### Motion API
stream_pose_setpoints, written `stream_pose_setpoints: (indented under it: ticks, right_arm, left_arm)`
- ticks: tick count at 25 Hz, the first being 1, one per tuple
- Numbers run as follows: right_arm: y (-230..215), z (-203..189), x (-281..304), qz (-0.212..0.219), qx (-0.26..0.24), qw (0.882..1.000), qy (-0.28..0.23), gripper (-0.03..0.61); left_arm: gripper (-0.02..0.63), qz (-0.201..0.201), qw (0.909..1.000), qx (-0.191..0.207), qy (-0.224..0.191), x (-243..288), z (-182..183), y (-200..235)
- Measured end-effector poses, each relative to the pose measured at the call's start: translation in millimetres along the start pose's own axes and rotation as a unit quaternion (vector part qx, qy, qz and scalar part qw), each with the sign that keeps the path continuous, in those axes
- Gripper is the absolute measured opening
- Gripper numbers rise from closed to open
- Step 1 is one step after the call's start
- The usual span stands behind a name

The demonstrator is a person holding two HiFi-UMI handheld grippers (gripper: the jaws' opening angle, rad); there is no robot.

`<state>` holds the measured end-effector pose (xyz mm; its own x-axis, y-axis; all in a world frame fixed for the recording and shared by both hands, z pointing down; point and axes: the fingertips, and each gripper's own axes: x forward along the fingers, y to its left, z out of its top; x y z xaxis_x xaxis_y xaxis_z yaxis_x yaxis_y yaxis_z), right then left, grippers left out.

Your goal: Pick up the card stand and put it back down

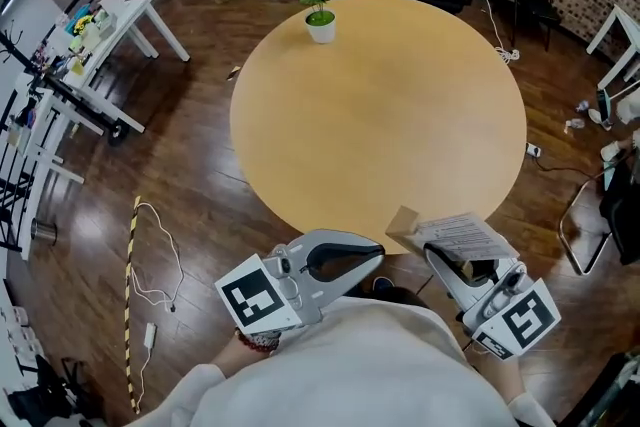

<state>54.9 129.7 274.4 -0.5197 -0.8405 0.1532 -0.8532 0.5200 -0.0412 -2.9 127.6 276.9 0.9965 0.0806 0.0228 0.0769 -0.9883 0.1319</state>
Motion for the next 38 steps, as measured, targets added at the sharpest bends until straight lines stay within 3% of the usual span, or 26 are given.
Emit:
stream_pose_setpoints:
  ticks: [4,10,15,19,23,26,28,31,35,38]
  right_arm:
    - [-7,4,-11,-0.005,-0.007,1.0,0.007,0.137]
    - [-17,5,-11,-0.007,-0.002,1.0,0.007,0.137]
    - [-12,18,-2,0.011,0.044,0.999,-0.02,0.137]
    - [-12,13,8,0.004,0.056,0.998,-0.01,0.137]
    - [-27,23,20,-0.011,0.146,0.989,-0.037,0.135]
    - [-37,14,43,-0.021,0.16,0.986,-0.043,0.135]
    - [-38,-11,54,-0.026,0.181,0.983,-0.023,0.135]
    - [-55,-39,62,-0.029,0.188,0.982,0.023,0.135]
    - [-124,-54,101,-0.037,0.155,0.985,0.06,0.135]
    - [-166,-74,144,-0.014,0.136,0.989,0.063,0.135]
  left_arm:
    - [-0.005,0.011,0.9998,-0.019,0.001,11,-3,8]
    - [-0.005,0.004,0.9999,-0.008,-0.008,20,6,7]
    - [-0.005,0.005,0.9998,-0.02,-0.004,14,2,11]
    - [-0.005,0.004,0.9996,-0.028,-0.005,3,0,15]
    - [-0.005,0.002,0.9989,-0.047,0.005,-14,-2,19]
    - [-0.005,-0.01,0.9982,-0.054,0.025,-30,-22,21]
    - [-0.005,0.006,0.998,-0.053,0.033,-44,-39,30]
    - [-0.005,0.03,0.9986,-0.042,0.013,-55,-34,40]
    - [-0.006,0.063,0.9968,-0.042,0.026,-43,-34,83]
    - [-0.005,0.104,0.9919,-0.071,-0.015,-32,-32,121]
